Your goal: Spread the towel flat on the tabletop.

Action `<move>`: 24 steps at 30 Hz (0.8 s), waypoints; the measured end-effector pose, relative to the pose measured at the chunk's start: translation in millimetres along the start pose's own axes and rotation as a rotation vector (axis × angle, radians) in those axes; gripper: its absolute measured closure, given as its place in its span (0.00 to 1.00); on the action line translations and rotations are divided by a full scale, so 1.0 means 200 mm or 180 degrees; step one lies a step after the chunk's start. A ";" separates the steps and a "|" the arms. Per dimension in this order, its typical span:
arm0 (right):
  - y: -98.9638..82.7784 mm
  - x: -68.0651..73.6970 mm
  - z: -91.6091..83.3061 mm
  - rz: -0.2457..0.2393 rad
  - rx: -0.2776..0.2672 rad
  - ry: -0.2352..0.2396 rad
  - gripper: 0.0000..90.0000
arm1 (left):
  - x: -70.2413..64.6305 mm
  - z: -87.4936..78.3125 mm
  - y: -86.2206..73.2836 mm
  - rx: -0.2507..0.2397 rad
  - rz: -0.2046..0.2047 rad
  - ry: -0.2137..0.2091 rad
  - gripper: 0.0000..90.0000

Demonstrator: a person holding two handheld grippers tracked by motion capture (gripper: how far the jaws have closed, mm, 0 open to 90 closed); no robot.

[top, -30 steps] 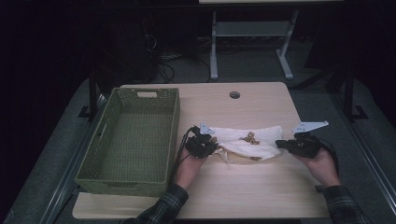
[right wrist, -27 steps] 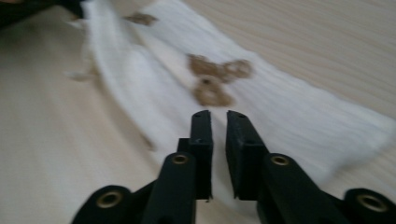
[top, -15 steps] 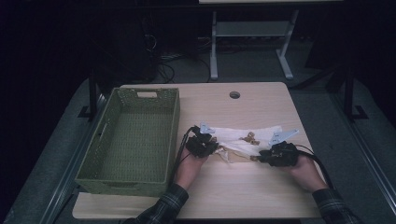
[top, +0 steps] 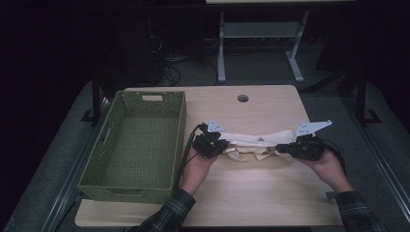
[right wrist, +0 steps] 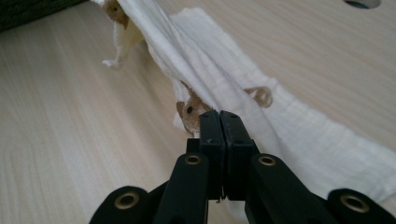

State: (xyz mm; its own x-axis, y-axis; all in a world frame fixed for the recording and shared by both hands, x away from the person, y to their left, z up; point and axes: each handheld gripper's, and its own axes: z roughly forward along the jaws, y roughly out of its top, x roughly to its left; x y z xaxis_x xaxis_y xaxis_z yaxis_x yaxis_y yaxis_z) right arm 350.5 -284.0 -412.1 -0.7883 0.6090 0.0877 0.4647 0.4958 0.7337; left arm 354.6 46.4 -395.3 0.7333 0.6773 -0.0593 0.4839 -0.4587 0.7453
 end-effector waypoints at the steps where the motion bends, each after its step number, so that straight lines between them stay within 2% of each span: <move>1: 0.01 -0.02 0.00 -0.0044 -0.0019 -0.0013 0.98 | 0.01 0.01 0.01 0.0012 -0.0023 0.0020 0.94; 4: 0.05 -0.08 0.04 0.0016 -0.0009 -0.0020 0.98 | 0.05 0.08 0.03 0.0056 -0.0085 0.0121 0.94; 8: 0.08 -0.17 0.13 0.0076 0.0051 -0.0044 0.98 | 0.11 0.17 0.05 0.0137 -0.0161 0.0262 0.94; 11: 0.09 -0.23 0.20 0.0149 0.0110 -0.0060 0.98 | 0.15 0.25 0.04 0.0232 -0.0217 0.0319 0.94; 14: 0.08 -0.27 0.28 0.0202 0.0216 -0.0116 0.97 | 0.18 0.32 0.02 0.0352 -0.0198 0.0386 0.93; 16: 0.06 -0.29 0.33 0.0226 0.0279 -0.0152 0.96 | 0.20 0.36 0.00 0.0443 -0.0209 0.0447 0.87; 18: 0.05 -0.30 0.35 0.0249 0.0322 -0.0186 0.89 | 0.20 0.36 -0.01 0.0464 -0.0253 0.0463 0.82; 19: 0.05 -0.31 0.35 0.0281 0.0301 -0.0201 0.86 | 0.20 0.35 -0.01 0.0441 -0.0228 0.0486 0.78; 21: 0.06 -0.31 0.31 0.0311 0.0200 -0.0221 0.80 | 0.19 0.31 -0.01 0.0411 -0.0188 0.0505 0.74; 24: 0.07 -0.30 0.22 0.0324 0.0021 -0.0207 0.80 | 0.15 0.24 0.01 0.0301 -0.0085 0.0465 0.70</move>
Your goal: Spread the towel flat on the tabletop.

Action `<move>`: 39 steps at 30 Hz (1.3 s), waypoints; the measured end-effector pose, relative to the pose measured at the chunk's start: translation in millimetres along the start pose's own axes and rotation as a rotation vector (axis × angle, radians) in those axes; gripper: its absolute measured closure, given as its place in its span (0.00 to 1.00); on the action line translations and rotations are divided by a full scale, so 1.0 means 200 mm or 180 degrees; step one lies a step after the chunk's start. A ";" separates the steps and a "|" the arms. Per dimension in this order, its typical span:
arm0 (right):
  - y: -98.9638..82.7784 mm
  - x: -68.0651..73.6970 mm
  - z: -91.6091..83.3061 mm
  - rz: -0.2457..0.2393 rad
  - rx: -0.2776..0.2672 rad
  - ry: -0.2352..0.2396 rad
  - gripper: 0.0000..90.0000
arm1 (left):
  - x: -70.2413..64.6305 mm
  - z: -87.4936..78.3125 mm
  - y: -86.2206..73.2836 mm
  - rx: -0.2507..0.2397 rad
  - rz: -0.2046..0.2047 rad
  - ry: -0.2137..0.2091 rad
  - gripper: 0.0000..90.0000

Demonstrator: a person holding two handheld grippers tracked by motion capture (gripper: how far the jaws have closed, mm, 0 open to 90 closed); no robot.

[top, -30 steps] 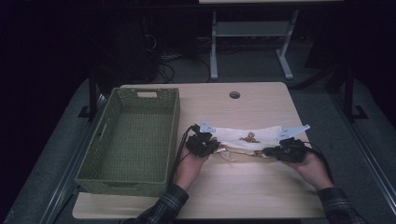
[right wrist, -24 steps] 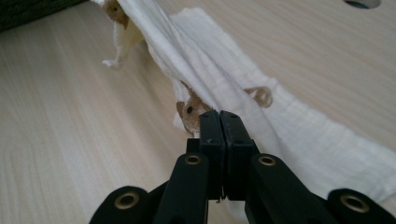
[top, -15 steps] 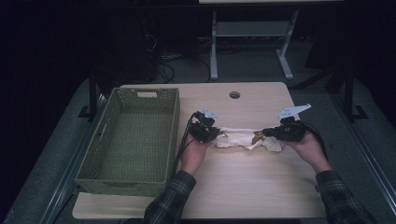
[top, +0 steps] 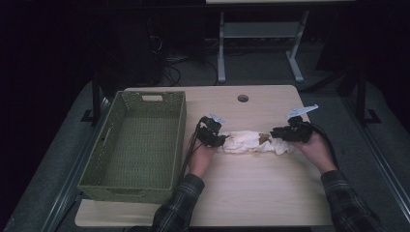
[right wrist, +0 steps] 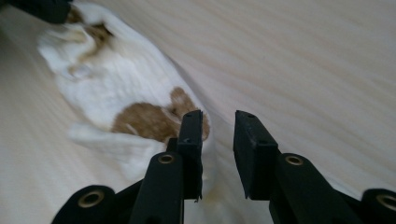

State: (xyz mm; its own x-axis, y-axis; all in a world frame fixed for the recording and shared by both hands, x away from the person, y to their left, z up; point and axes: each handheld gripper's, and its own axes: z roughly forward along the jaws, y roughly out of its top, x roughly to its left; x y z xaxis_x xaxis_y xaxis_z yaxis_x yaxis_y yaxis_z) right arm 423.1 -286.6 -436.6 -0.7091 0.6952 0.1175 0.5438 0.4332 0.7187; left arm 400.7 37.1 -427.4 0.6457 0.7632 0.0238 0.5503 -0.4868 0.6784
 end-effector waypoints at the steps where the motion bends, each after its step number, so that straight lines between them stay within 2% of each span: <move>1: 0.00 0.01 -0.03 0.0022 -0.0056 0.0035 0.79 | -0.01 -0.02 0.00 -0.0027 0.0025 -0.0011 0.69; 4: 0.00 0.04 -0.08 0.0025 -0.0098 0.0120 0.79 | -0.06 -0.07 0.01 -0.0122 0.0127 -0.0112 0.68; 6: -0.01 0.08 -0.09 0.0011 -0.0085 0.0167 0.79 | -0.09 -0.07 0.02 -0.0194 0.0190 -0.0233 0.68; 9: -0.02 0.13 -0.08 -0.0018 -0.0034 0.0238 0.79 | -0.12 -0.04 0.02 -0.0132 0.0307 -0.0298 0.68; 12: -0.03 0.17 -0.05 -0.0066 0.0008 0.0285 0.78 | -0.14 0.03 0.01 -0.0056 0.0358 -0.0404 0.68; 15: -0.03 0.22 -0.03 -0.0078 0.0065 0.0339 0.78 | -0.15 0.07 0.00 -0.0010 0.0401 -0.0428 0.68; 17: -0.04 0.25 -0.02 -0.0092 0.0081 0.0363 0.78 | -0.16 0.10 0.00 -0.0007 0.0373 -0.0441 0.71; 20: -0.06 0.29 -0.02 -0.0081 0.0135 0.0384 0.78 | -0.14 0.12 -0.01 0.0094 0.0404 -0.0466 0.85; 23: -0.09 0.31 0.00 -0.0067 0.0236 0.0380 0.76 | -0.12 0.13 -0.02 0.0105 0.0381 -0.0495 0.94; 26: -0.10 0.32 0.04 -0.0120 0.0280 0.0323 0.74 | -0.11 0.08 -0.03 0.0005 0.0311 -0.0522 0.95; 28: -0.10 0.32 0.06 -0.0103 0.0280 0.0248 0.72 | -0.10 0.04 -0.04 -0.0062 0.0244 -0.0561 0.95; 30: -0.09 0.32 0.09 -0.0130 0.0255 0.0185 0.72 | -0.09 -0.01 -0.04 -0.0116 0.0230 -0.0554 0.95; 32: -0.08 0.32 0.11 -0.0104 0.0254 0.0162 0.72 | -0.09 -0.05 -0.07 -0.0166 0.0146 -0.0591 0.95; 33: -0.07 0.32 0.13 -0.0128 0.0271 0.0120 0.73 | -0.09 -0.07 -0.08 -0.0189 0.0154 -0.0600 0.95; 34: -0.07 0.32 0.14 -0.0107 0.0263 0.0101 0.75 | -0.09 -0.08 -0.09 -0.0203 0.0109 -0.0625 0.95; 39: -0.05 0.31 0.18 -0.0121 0.0303 -0.0018 0.89 | -0.09 -0.13 -0.12 -0.0240 0.0076 -0.0648 0.95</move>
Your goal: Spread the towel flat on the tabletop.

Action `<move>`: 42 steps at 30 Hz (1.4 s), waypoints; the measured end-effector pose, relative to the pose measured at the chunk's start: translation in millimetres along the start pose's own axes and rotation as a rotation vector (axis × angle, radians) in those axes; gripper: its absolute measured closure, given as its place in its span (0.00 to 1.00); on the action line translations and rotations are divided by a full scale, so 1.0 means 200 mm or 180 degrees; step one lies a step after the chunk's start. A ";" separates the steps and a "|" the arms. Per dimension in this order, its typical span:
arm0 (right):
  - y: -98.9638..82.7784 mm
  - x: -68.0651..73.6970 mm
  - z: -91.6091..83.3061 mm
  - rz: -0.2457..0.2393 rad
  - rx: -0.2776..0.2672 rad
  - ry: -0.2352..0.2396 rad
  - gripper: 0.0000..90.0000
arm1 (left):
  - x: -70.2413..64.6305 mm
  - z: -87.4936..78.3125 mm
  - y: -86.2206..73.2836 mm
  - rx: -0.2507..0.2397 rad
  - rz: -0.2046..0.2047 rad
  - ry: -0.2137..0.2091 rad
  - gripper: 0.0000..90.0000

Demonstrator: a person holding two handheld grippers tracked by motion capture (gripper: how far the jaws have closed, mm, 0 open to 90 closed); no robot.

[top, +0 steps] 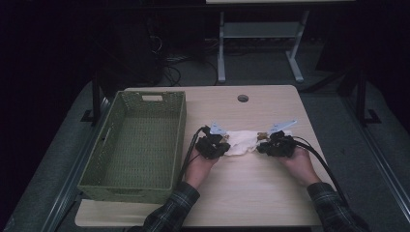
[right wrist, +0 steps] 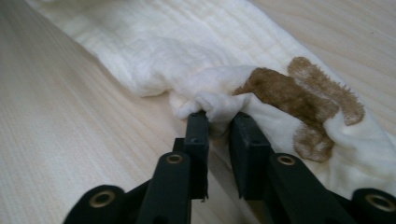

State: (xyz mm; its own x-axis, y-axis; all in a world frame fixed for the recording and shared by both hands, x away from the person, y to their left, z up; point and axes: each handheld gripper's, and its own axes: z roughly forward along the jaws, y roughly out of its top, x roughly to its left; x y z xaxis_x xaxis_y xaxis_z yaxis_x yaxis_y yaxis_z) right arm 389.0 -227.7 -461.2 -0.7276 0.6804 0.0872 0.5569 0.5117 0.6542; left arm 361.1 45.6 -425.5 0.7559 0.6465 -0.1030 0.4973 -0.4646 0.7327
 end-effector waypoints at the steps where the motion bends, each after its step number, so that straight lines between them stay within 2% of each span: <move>1: 0.00 0.00 -0.01 -0.0018 0.0004 -0.0011 0.91 | 0.00 -0.01 0.00 -0.0017 0.0009 0.0005 0.95; 7: -0.02 -0.04 -0.15 -0.0006 -0.0109 -0.0060 0.92 | 0.00 -0.04 0.01 -0.0107 0.0000 0.0080 0.95; 12: -0.07 -0.09 -0.28 0.0130 -0.0241 -0.0068 0.93 | 0.02 -0.06 0.01 -0.0134 -0.0027 0.0172 0.95; 16: -0.11 -0.13 -0.34 0.0181 -0.0274 -0.0104 0.93 | 0.03 -0.06 0.01 -0.0130 -0.0070 0.0260 0.95; 18: -0.12 -0.16 -0.37 0.0218 -0.0316 -0.0117 0.92 | 0.04 -0.06 0.01 -0.0127 -0.0094 0.0262 0.95; 21: -0.12 -0.17 -0.36 0.0236 -0.0362 -0.0065 0.90 | 0.04 -0.05 0.00 -0.0099 -0.0089 0.0250 0.95; 23: -0.10 -0.16 -0.32 0.0239 -0.0346 0.0021 0.90 | 0.03 -0.05 0.00 -0.0087 -0.0063 0.0230 0.95; 28: -0.06 -0.11 -0.19 0.0115 -0.0234 0.0220 0.87 | 0.03 -0.04 0.00 -0.0074 -0.0059 0.0215 0.95; 30: -0.05 -0.09 -0.16 0.0085 -0.0263 0.0298 0.85 | 0.02 -0.03 0.00 -0.0085 -0.0090 0.0205 0.95; 33: -0.05 -0.07 -0.16 0.0063 -0.0257 0.0326 0.83 | 0.03 -0.03 0.00 -0.0068 -0.0057 0.0201 0.95; 39: -0.10 -0.05 -0.24 0.0074 -0.0262 0.0271 0.82 | 0.03 -0.03 0.00 -0.0061 -0.0063 0.0210 0.95; 42: -0.12 -0.03 -0.23 0.0069 -0.0238 0.0317 0.82 | 0.02 -0.03 0.00 -0.0058 -0.0079 0.0197 0.95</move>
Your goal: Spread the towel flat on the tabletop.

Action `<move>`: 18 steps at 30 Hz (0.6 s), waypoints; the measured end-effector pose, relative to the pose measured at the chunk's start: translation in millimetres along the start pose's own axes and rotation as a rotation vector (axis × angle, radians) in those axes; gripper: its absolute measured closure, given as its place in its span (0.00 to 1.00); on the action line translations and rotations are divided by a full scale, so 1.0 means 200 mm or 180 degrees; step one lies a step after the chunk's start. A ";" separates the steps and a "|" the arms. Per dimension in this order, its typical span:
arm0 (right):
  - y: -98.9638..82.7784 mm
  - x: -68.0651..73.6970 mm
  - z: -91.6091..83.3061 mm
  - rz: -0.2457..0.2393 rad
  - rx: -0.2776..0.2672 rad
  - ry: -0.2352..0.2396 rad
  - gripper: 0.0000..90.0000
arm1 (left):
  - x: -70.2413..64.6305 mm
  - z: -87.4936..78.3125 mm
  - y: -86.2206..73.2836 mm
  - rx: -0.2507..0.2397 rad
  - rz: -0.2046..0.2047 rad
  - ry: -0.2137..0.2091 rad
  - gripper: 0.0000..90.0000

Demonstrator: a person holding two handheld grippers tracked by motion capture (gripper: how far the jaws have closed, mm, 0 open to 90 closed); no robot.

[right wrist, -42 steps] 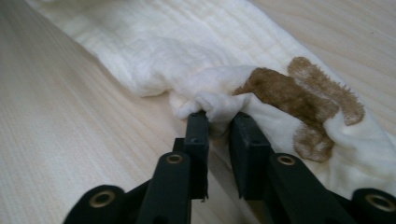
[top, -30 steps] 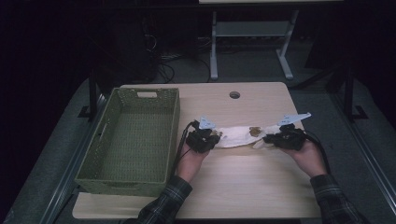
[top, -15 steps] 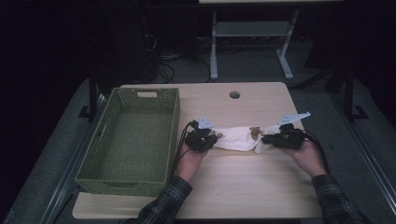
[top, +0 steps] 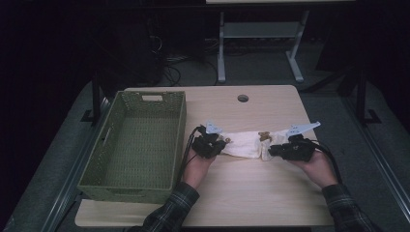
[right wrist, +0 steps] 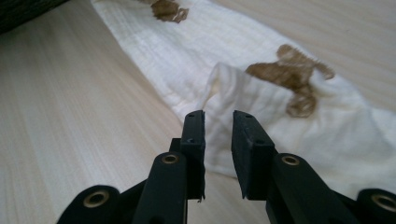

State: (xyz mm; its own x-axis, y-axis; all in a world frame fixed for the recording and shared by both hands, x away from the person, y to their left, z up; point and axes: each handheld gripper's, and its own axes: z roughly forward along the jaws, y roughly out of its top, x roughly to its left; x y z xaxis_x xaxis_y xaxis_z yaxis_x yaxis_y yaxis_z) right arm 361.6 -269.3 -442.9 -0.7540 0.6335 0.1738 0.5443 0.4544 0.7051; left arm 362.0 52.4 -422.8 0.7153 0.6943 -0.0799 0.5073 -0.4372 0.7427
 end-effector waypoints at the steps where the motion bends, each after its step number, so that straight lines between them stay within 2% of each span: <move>1: 0.00 0.01 0.02 -0.0023 0.0038 0.0016 0.82 | 0.00 0.00 0.00 0.0001 0.0021 0.0002 0.95; 4: -0.01 0.04 0.09 -0.0107 0.0160 0.0044 0.82 | 0.00 0.00 0.00 0.0003 0.0020 -0.0001 0.95; 8: -0.01 0.05 0.16 -0.0227 0.0283 -0.0022 0.81 | 0.00 0.00 0.00 0.0018 0.0011 0.0001 0.95; 14: -0.02 0.07 0.17 -0.0319 0.0282 -0.0147 0.93 | 0.00 0.00 0.00 0.0012 0.0004 -0.0006 0.95; 18: -0.02 0.08 0.14 -0.0344 0.0352 -0.0157 0.95 | 0.00 -0.01 0.00 -0.0005 -0.0033 -0.0020 0.95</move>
State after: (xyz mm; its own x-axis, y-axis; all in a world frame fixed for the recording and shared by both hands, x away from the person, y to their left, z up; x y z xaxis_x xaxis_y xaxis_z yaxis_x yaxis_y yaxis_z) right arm 358.3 -243.2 -462.7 -0.7928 0.6060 0.0652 0.5002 0.5859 0.6375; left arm 361.2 53.3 -421.1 0.7130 0.6951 -0.0919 0.5140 -0.4290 0.7428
